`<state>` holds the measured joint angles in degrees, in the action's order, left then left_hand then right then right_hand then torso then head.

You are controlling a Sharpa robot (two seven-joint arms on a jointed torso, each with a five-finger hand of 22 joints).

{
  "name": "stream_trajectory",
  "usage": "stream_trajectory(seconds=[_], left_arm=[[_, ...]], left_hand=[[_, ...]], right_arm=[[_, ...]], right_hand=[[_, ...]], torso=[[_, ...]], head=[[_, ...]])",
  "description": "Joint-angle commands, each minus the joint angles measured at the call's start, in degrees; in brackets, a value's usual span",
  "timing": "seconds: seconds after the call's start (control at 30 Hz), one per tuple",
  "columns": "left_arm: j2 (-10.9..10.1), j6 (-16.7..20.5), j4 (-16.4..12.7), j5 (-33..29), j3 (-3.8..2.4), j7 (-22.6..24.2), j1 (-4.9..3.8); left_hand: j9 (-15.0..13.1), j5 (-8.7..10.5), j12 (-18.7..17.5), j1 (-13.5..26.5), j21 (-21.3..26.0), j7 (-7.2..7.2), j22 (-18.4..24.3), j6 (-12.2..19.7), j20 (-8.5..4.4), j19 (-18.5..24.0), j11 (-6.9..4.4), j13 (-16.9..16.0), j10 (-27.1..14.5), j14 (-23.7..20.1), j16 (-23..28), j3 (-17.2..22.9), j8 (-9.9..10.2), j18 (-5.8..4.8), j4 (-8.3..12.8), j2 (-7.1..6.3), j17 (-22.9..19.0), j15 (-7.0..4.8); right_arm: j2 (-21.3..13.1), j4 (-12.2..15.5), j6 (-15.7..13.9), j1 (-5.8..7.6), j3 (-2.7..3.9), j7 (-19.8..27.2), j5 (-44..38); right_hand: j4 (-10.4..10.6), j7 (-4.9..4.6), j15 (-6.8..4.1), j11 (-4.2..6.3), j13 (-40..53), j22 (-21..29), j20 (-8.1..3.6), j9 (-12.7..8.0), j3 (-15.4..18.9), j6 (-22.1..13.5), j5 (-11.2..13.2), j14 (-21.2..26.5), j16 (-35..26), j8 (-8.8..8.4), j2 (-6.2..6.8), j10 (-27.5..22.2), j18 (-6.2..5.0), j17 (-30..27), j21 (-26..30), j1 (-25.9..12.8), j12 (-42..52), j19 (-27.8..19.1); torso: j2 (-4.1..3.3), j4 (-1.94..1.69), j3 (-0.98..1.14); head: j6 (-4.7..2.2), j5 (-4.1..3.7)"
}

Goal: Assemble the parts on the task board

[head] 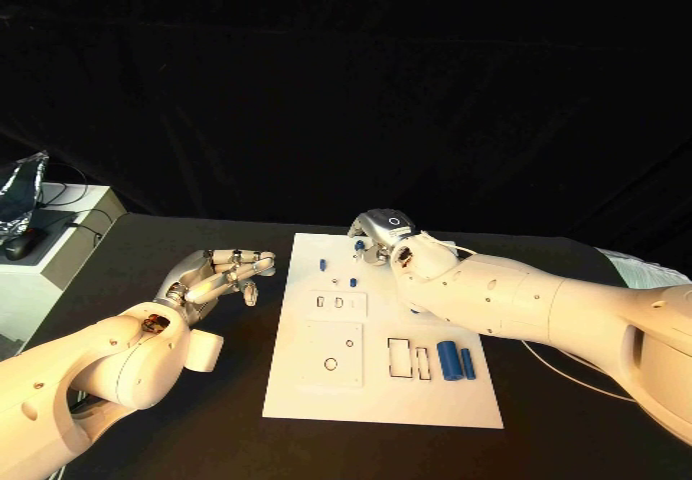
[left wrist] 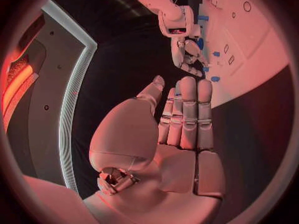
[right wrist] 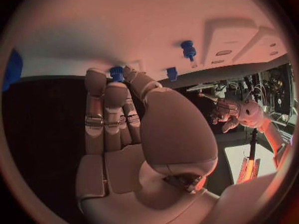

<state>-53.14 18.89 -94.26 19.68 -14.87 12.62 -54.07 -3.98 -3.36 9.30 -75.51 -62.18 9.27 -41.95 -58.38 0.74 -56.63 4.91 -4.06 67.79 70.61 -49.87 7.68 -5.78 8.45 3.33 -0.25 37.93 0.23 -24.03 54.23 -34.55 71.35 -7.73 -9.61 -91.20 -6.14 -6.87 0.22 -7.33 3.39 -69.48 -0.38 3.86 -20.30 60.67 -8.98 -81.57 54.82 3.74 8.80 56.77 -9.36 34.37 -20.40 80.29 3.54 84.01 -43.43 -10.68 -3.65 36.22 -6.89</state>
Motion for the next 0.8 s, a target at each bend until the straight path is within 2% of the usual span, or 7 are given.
stream_trajectory(seconds=[0.03, 0.27, 0.43, 0.57, 0.67, 0.7, 0.8], left_arm=[[0.13, -0.94, 0.00, 0.16, -0.05, 0.21, -0.01], [0.15, -1.02, 0.13, 0.16, -0.05, 0.26, -0.01], [0.18, -1.50, 0.35, 0.16, -0.05, 0.71, 0.00], [0.18, -1.85, 0.71, 0.16, -0.05, 1.08, 0.00], [0.23, -2.05, 0.97, 0.16, -0.05, 1.27, 0.00], [0.26, -2.12, 1.04, 0.16, -0.05, 1.33, 0.00], [0.37, -2.33, 1.20, 0.16, -0.05, 1.44, 0.01]], left_hand=[[-0.02, 0.28, 0.15, 0.01, 0.33, -0.04, -0.06, 0.49, 0.01, -0.20, 0.05, 0.08, -0.44, -0.24, -0.37, 0.06, -0.32, 1.69, 0.33, 0.49, -0.09, 0.30], [-0.02, 0.28, 0.14, -0.03, 0.37, -0.04, -0.13, 0.55, 0.02, -0.23, 0.06, 0.07, -0.48, -0.23, -0.41, 0.07, -0.31, 1.70, 0.44, 0.51, -0.12, 0.31], [-0.02, 0.27, 0.15, -0.05, 0.39, -0.08, -0.17, 0.54, 0.02, -0.22, 0.05, 0.07, -0.48, -0.27, -0.40, 0.03, -0.33, 1.70, 0.52, 0.43, -0.12, 0.30], [-0.03, 0.28, 0.14, -0.11, 0.40, -0.14, -0.20, 0.52, 0.02, -0.19, 0.04, 0.07, -0.50, -0.37, -0.36, 0.01, -0.34, 1.69, 0.63, 0.30, -0.14, 0.31], [-0.03, 0.28, 0.14, -0.11, 0.40, -0.14, -0.20, 0.52, 0.02, -0.19, 0.04, 0.07, -0.50, -0.37, -0.36, 0.01, -0.34, 1.69, 0.63, 0.30, -0.14, 0.31], [-0.03, 0.28, 0.14, -0.11, 0.40, -0.14, -0.20, 0.52, 0.02, -0.19, 0.04, 0.07, -0.50, -0.37, -0.36, 0.01, -0.34, 1.69, 0.63, 0.30, -0.14, 0.31], [-0.03, 0.28, 0.14, -0.11, 0.40, -0.14, -0.20, 0.52, 0.02, -0.19, 0.04, 0.07, -0.50, -0.37, -0.36, 0.01, -0.34, 1.69, 0.63, 0.30, -0.14, 0.31]], right_arm=[[-0.82, 1.31, -1.26, -0.01, 0.00, 0.90, 0.55], [-4.64, 5.19, -3.77, 0.21, 0.15, 1.94, 3.33], [-9.94, 10.65, -5.58, 0.98, 0.57, 3.39, 9.95], [-14.45, 15.32, -4.04, 1.87, 0.86, 3.41, 14.31], [-17.55, 18.24, -0.96, 2.63, 0.98, 2.63, 16.15], [-18.37, 18.97, 0.07, 2.80, 1.01, 2.29, 16.48], [-20.69, 20.81, 3.82, 3.19, 1.06, 1.03, 17.00]], right_hand=[[0.78, -0.11, 0.28, 0.09, -0.06, 0.73, 0.39, -0.04, 0.46, -0.40, 0.18, 0.05, 0.45, -0.24, 0.17, -0.11, -4.09, -0.42, -0.06, 0.54, -0.15, 2.56], [1.62, -0.38, -0.13, 0.77, -0.12, 1.76, 0.18, -0.01, 3.41, -0.38, -1.57, 0.01, 0.87, -0.22, -0.38, 2.90, -3.94, -0.86, -0.90, 0.50, -0.24, 2.57], [1.26, -1.80, -1.59, 3.01, 0.29, 0.87, -0.94, 0.09, 0.08, 1.67, -2.89, -0.15, 1.29, 0.01, -0.77, 13.76, -2.74, -0.64, -3.43, -0.70, 0.21, 2.62], [1.50, -0.85, -3.86, 6.55, 4.27, -1.14, -2.78, 0.06, 3.60, 1.45, -4.37, -0.31, 2.21, 0.25, -0.25, 23.12, -0.62, 0.23, -8.48, -2.03, 6.28, 2.85], [1.98, -0.59, -4.56, 7.32, 18.43, -2.60, -4.57, 0.11, 9.23, 1.50, -5.06, -0.26, 2.91, 0.42, -1.80, 19.83, 1.69, 1.40, -11.95, -2.13, 19.15, 2.91], [2.05, -0.95, -4.48, 7.67, 31.81, -3.98, -4.79, 0.36, 12.32, 1.66, -7.58, -0.31, 4.21, 0.91, -2.69, 13.44, 2.26, 2.68, -15.35, -2.04, 31.15, 3.22], [2.44, -0.79, -4.12, 6.78, 43.49, -5.63, -4.49, 0.15, 14.98, 0.00, -7.51, -0.01, 5.59, 0.46, -2.93, 9.39, 2.29, 4.53, -19.30, -2.60, 40.70, 3.20]], torso=[[0.02, 0.15, 0.06], [-0.02, 0.42, 0.10], [-0.08, 0.84, 0.20], [-0.18, 1.38, 0.41], [-0.26, 1.82, 0.61], [-0.30, 1.89, 0.69], [-0.33, 2.01, 0.86]], head=[[-0.04, 0.02], [-0.43, -0.15], [-0.93, -0.17], [-1.49, -0.12], [-1.83, -0.02], [-1.96, -0.08], [-2.19, -0.32]])
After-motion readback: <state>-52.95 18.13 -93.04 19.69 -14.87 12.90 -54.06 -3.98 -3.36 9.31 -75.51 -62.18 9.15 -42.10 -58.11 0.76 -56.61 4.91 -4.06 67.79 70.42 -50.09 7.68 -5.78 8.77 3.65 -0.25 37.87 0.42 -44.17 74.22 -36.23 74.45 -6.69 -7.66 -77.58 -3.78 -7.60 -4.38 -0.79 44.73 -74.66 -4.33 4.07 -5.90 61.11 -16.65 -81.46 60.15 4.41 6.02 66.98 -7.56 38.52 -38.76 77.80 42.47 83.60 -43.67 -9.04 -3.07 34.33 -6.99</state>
